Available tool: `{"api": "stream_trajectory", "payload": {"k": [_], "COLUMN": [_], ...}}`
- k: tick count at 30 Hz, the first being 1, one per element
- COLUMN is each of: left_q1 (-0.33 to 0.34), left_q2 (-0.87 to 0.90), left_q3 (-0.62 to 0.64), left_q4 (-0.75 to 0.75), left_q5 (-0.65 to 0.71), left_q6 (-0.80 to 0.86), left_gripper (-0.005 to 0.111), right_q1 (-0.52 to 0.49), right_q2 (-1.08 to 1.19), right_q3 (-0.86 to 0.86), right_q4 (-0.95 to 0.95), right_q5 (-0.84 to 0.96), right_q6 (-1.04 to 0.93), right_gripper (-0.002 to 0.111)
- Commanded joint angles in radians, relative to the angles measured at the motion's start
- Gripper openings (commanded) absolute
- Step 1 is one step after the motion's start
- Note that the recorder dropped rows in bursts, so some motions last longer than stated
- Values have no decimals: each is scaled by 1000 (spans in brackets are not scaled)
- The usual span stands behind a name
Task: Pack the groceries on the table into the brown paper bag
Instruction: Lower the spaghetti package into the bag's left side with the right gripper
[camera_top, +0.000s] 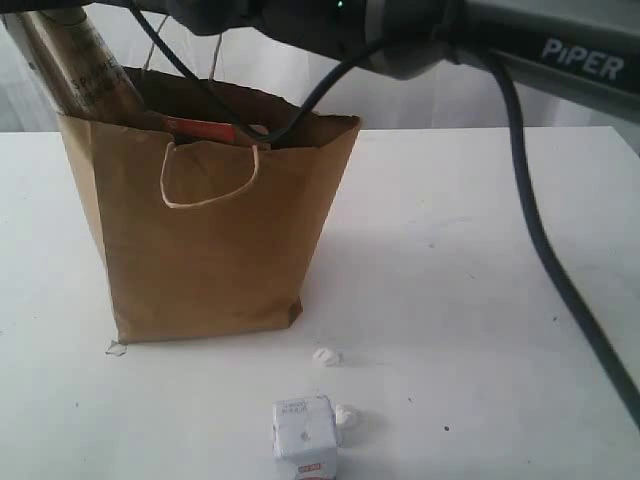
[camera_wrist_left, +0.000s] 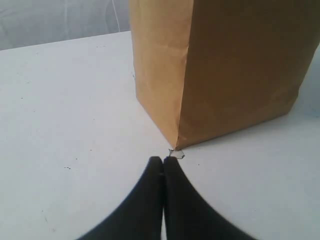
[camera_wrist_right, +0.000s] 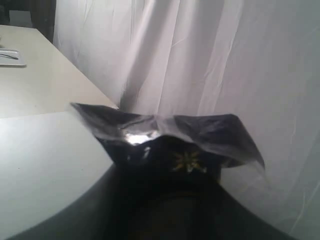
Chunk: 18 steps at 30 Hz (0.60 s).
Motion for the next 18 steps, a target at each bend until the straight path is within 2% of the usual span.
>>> {"api": "stream_trajectory", "payload": {"k": [1,9,18], "left_q1": [5,5,5], "left_q2": [-5,-5,-5], "left_q3": [4,4,4], "left_q4": [-5,-5,-5], "left_q5": [2,2,2], "left_q6": [-6,-6,-6], "left_gripper": [0,0,0], "right_q1": [0,-1,-47], "right_q2": [5,-54,-82], "right_q3": [-1,-1,-1], "right_q4": [8,-10,-25], "right_q5": [-5,13,68], "right_q6": [-11,-108,-117], "right_gripper": [0,0,0]}}
